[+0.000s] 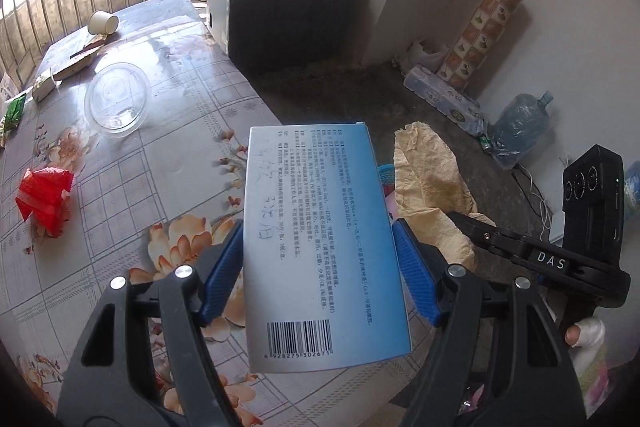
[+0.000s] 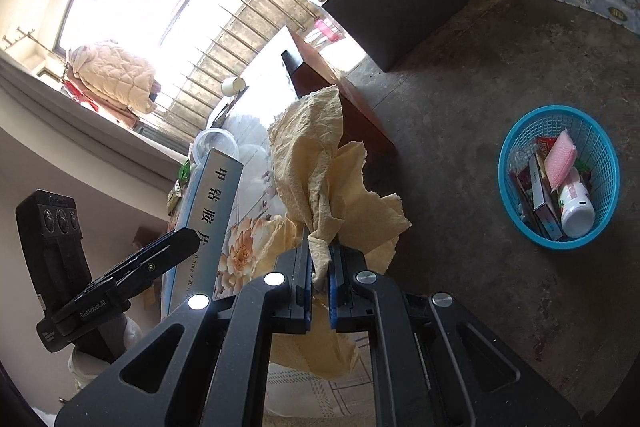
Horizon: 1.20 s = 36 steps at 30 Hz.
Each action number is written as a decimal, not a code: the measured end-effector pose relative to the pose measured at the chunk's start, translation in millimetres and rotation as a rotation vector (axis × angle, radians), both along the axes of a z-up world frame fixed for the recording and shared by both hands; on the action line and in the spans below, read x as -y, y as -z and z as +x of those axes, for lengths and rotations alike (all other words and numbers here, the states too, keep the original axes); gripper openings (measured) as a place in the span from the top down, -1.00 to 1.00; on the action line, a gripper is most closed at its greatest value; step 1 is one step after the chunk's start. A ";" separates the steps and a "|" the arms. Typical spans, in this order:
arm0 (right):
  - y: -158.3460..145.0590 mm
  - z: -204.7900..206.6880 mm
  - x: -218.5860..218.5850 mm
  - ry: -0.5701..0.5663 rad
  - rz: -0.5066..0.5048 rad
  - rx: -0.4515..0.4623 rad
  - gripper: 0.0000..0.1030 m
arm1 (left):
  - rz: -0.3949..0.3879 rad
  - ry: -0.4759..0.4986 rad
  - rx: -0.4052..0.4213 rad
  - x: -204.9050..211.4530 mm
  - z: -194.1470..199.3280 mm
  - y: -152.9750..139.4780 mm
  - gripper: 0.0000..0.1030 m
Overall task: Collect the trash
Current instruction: 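Carry the medicine box and cloth over the blue basket with both tools, then open the left tool to drop the box while the right tool drops the cloth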
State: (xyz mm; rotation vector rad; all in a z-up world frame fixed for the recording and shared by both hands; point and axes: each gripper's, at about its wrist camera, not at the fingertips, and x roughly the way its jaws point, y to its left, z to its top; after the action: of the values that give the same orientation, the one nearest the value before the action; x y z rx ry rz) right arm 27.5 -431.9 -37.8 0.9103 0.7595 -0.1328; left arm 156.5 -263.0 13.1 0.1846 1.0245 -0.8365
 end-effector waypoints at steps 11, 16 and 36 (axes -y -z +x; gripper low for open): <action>69.3 -51.5 130.7 0.283 0.049 -0.138 0.88 | 0.129 0.271 -0.166 181.6 1.1 72.6 -0.34; 126.8 -38.0 178.7 0.308 0.044 -0.281 0.88 | 0.208 0.300 -0.245 239.6 5.3 121.1 -0.34; 230.5 -20.1 254.0 0.337 -0.066 -0.450 0.04 | 0.155 0.246 -0.288 303.1 32.2 174.9 -0.54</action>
State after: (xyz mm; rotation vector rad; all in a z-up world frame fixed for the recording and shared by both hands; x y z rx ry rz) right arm 7.4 -685.9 -268.3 0.9514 1.0035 -0.6737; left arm 188.7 -566.1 -161.8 0.3338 1.3571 -1.0267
